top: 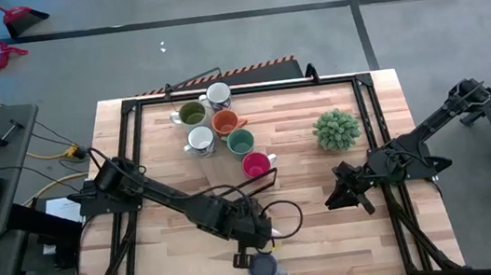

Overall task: Place coffee mugs
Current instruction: Put the yellow mug on the shelf

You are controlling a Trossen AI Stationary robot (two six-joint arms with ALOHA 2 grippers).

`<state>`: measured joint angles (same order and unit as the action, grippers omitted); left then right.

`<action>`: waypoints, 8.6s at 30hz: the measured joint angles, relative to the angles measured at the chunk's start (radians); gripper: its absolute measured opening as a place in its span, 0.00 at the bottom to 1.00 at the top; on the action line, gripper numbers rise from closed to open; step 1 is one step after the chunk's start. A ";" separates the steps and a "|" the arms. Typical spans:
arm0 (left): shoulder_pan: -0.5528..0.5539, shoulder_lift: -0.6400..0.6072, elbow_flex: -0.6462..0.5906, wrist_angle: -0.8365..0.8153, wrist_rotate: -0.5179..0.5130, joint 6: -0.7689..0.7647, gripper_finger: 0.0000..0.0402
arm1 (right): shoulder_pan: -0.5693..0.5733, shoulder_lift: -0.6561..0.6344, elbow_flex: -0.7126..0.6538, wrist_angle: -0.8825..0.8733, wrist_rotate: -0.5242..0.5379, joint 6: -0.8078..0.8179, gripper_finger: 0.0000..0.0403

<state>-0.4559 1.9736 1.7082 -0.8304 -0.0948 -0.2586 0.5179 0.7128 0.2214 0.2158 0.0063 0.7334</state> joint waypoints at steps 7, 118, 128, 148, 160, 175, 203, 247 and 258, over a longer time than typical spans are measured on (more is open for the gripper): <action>0.019 -0.002 0.181 -0.059 -0.031 0.066 0.02 | 0.000 0.000 0.000 -0.002 0.000 0.000 0.15; 0.445 -0.207 -0.273 -0.299 0.057 0.007 0.01 | 0.000 0.001 0.000 0.043 0.001 0.052 0.15; 0.447 -0.204 -0.272 -0.325 0.052 -0.020 0.03 | 0.000 0.001 0.000 0.045 0.001 0.052 0.15; 0.449 -0.203 -0.272 -0.323 0.037 -0.026 0.10 | 0.000 0.001 0.000 0.045 0.000 0.054 0.15; 0.449 -0.198 -0.247 -0.328 0.017 -0.026 0.32 | 0.000 0.001 0.000 0.044 -0.015 0.052 0.15; 0.443 -0.198 -0.133 -0.566 0.012 -0.009 0.41 | 0.000 0.001 0.000 0.043 -0.015 0.044 0.15; 0.434 -0.266 -0.064 -0.741 0.043 -0.044 0.29 | 0.000 0.001 0.000 0.035 -0.010 0.050 0.15; 0.383 -0.754 -0.423 -0.719 0.023 -0.139 0.02 | 0.000 0.002 0.000 0.020 -0.025 0.071 0.15; 0.397 -0.681 -0.572 -0.568 -0.015 -0.069 0.02 | 0.000 0.001 0.000 0.029 -0.028 0.105 0.15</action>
<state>-0.0586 1.2925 1.1362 -1.3988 -0.1103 -0.3277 0.5178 0.7136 0.2211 0.2450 -0.0212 0.8382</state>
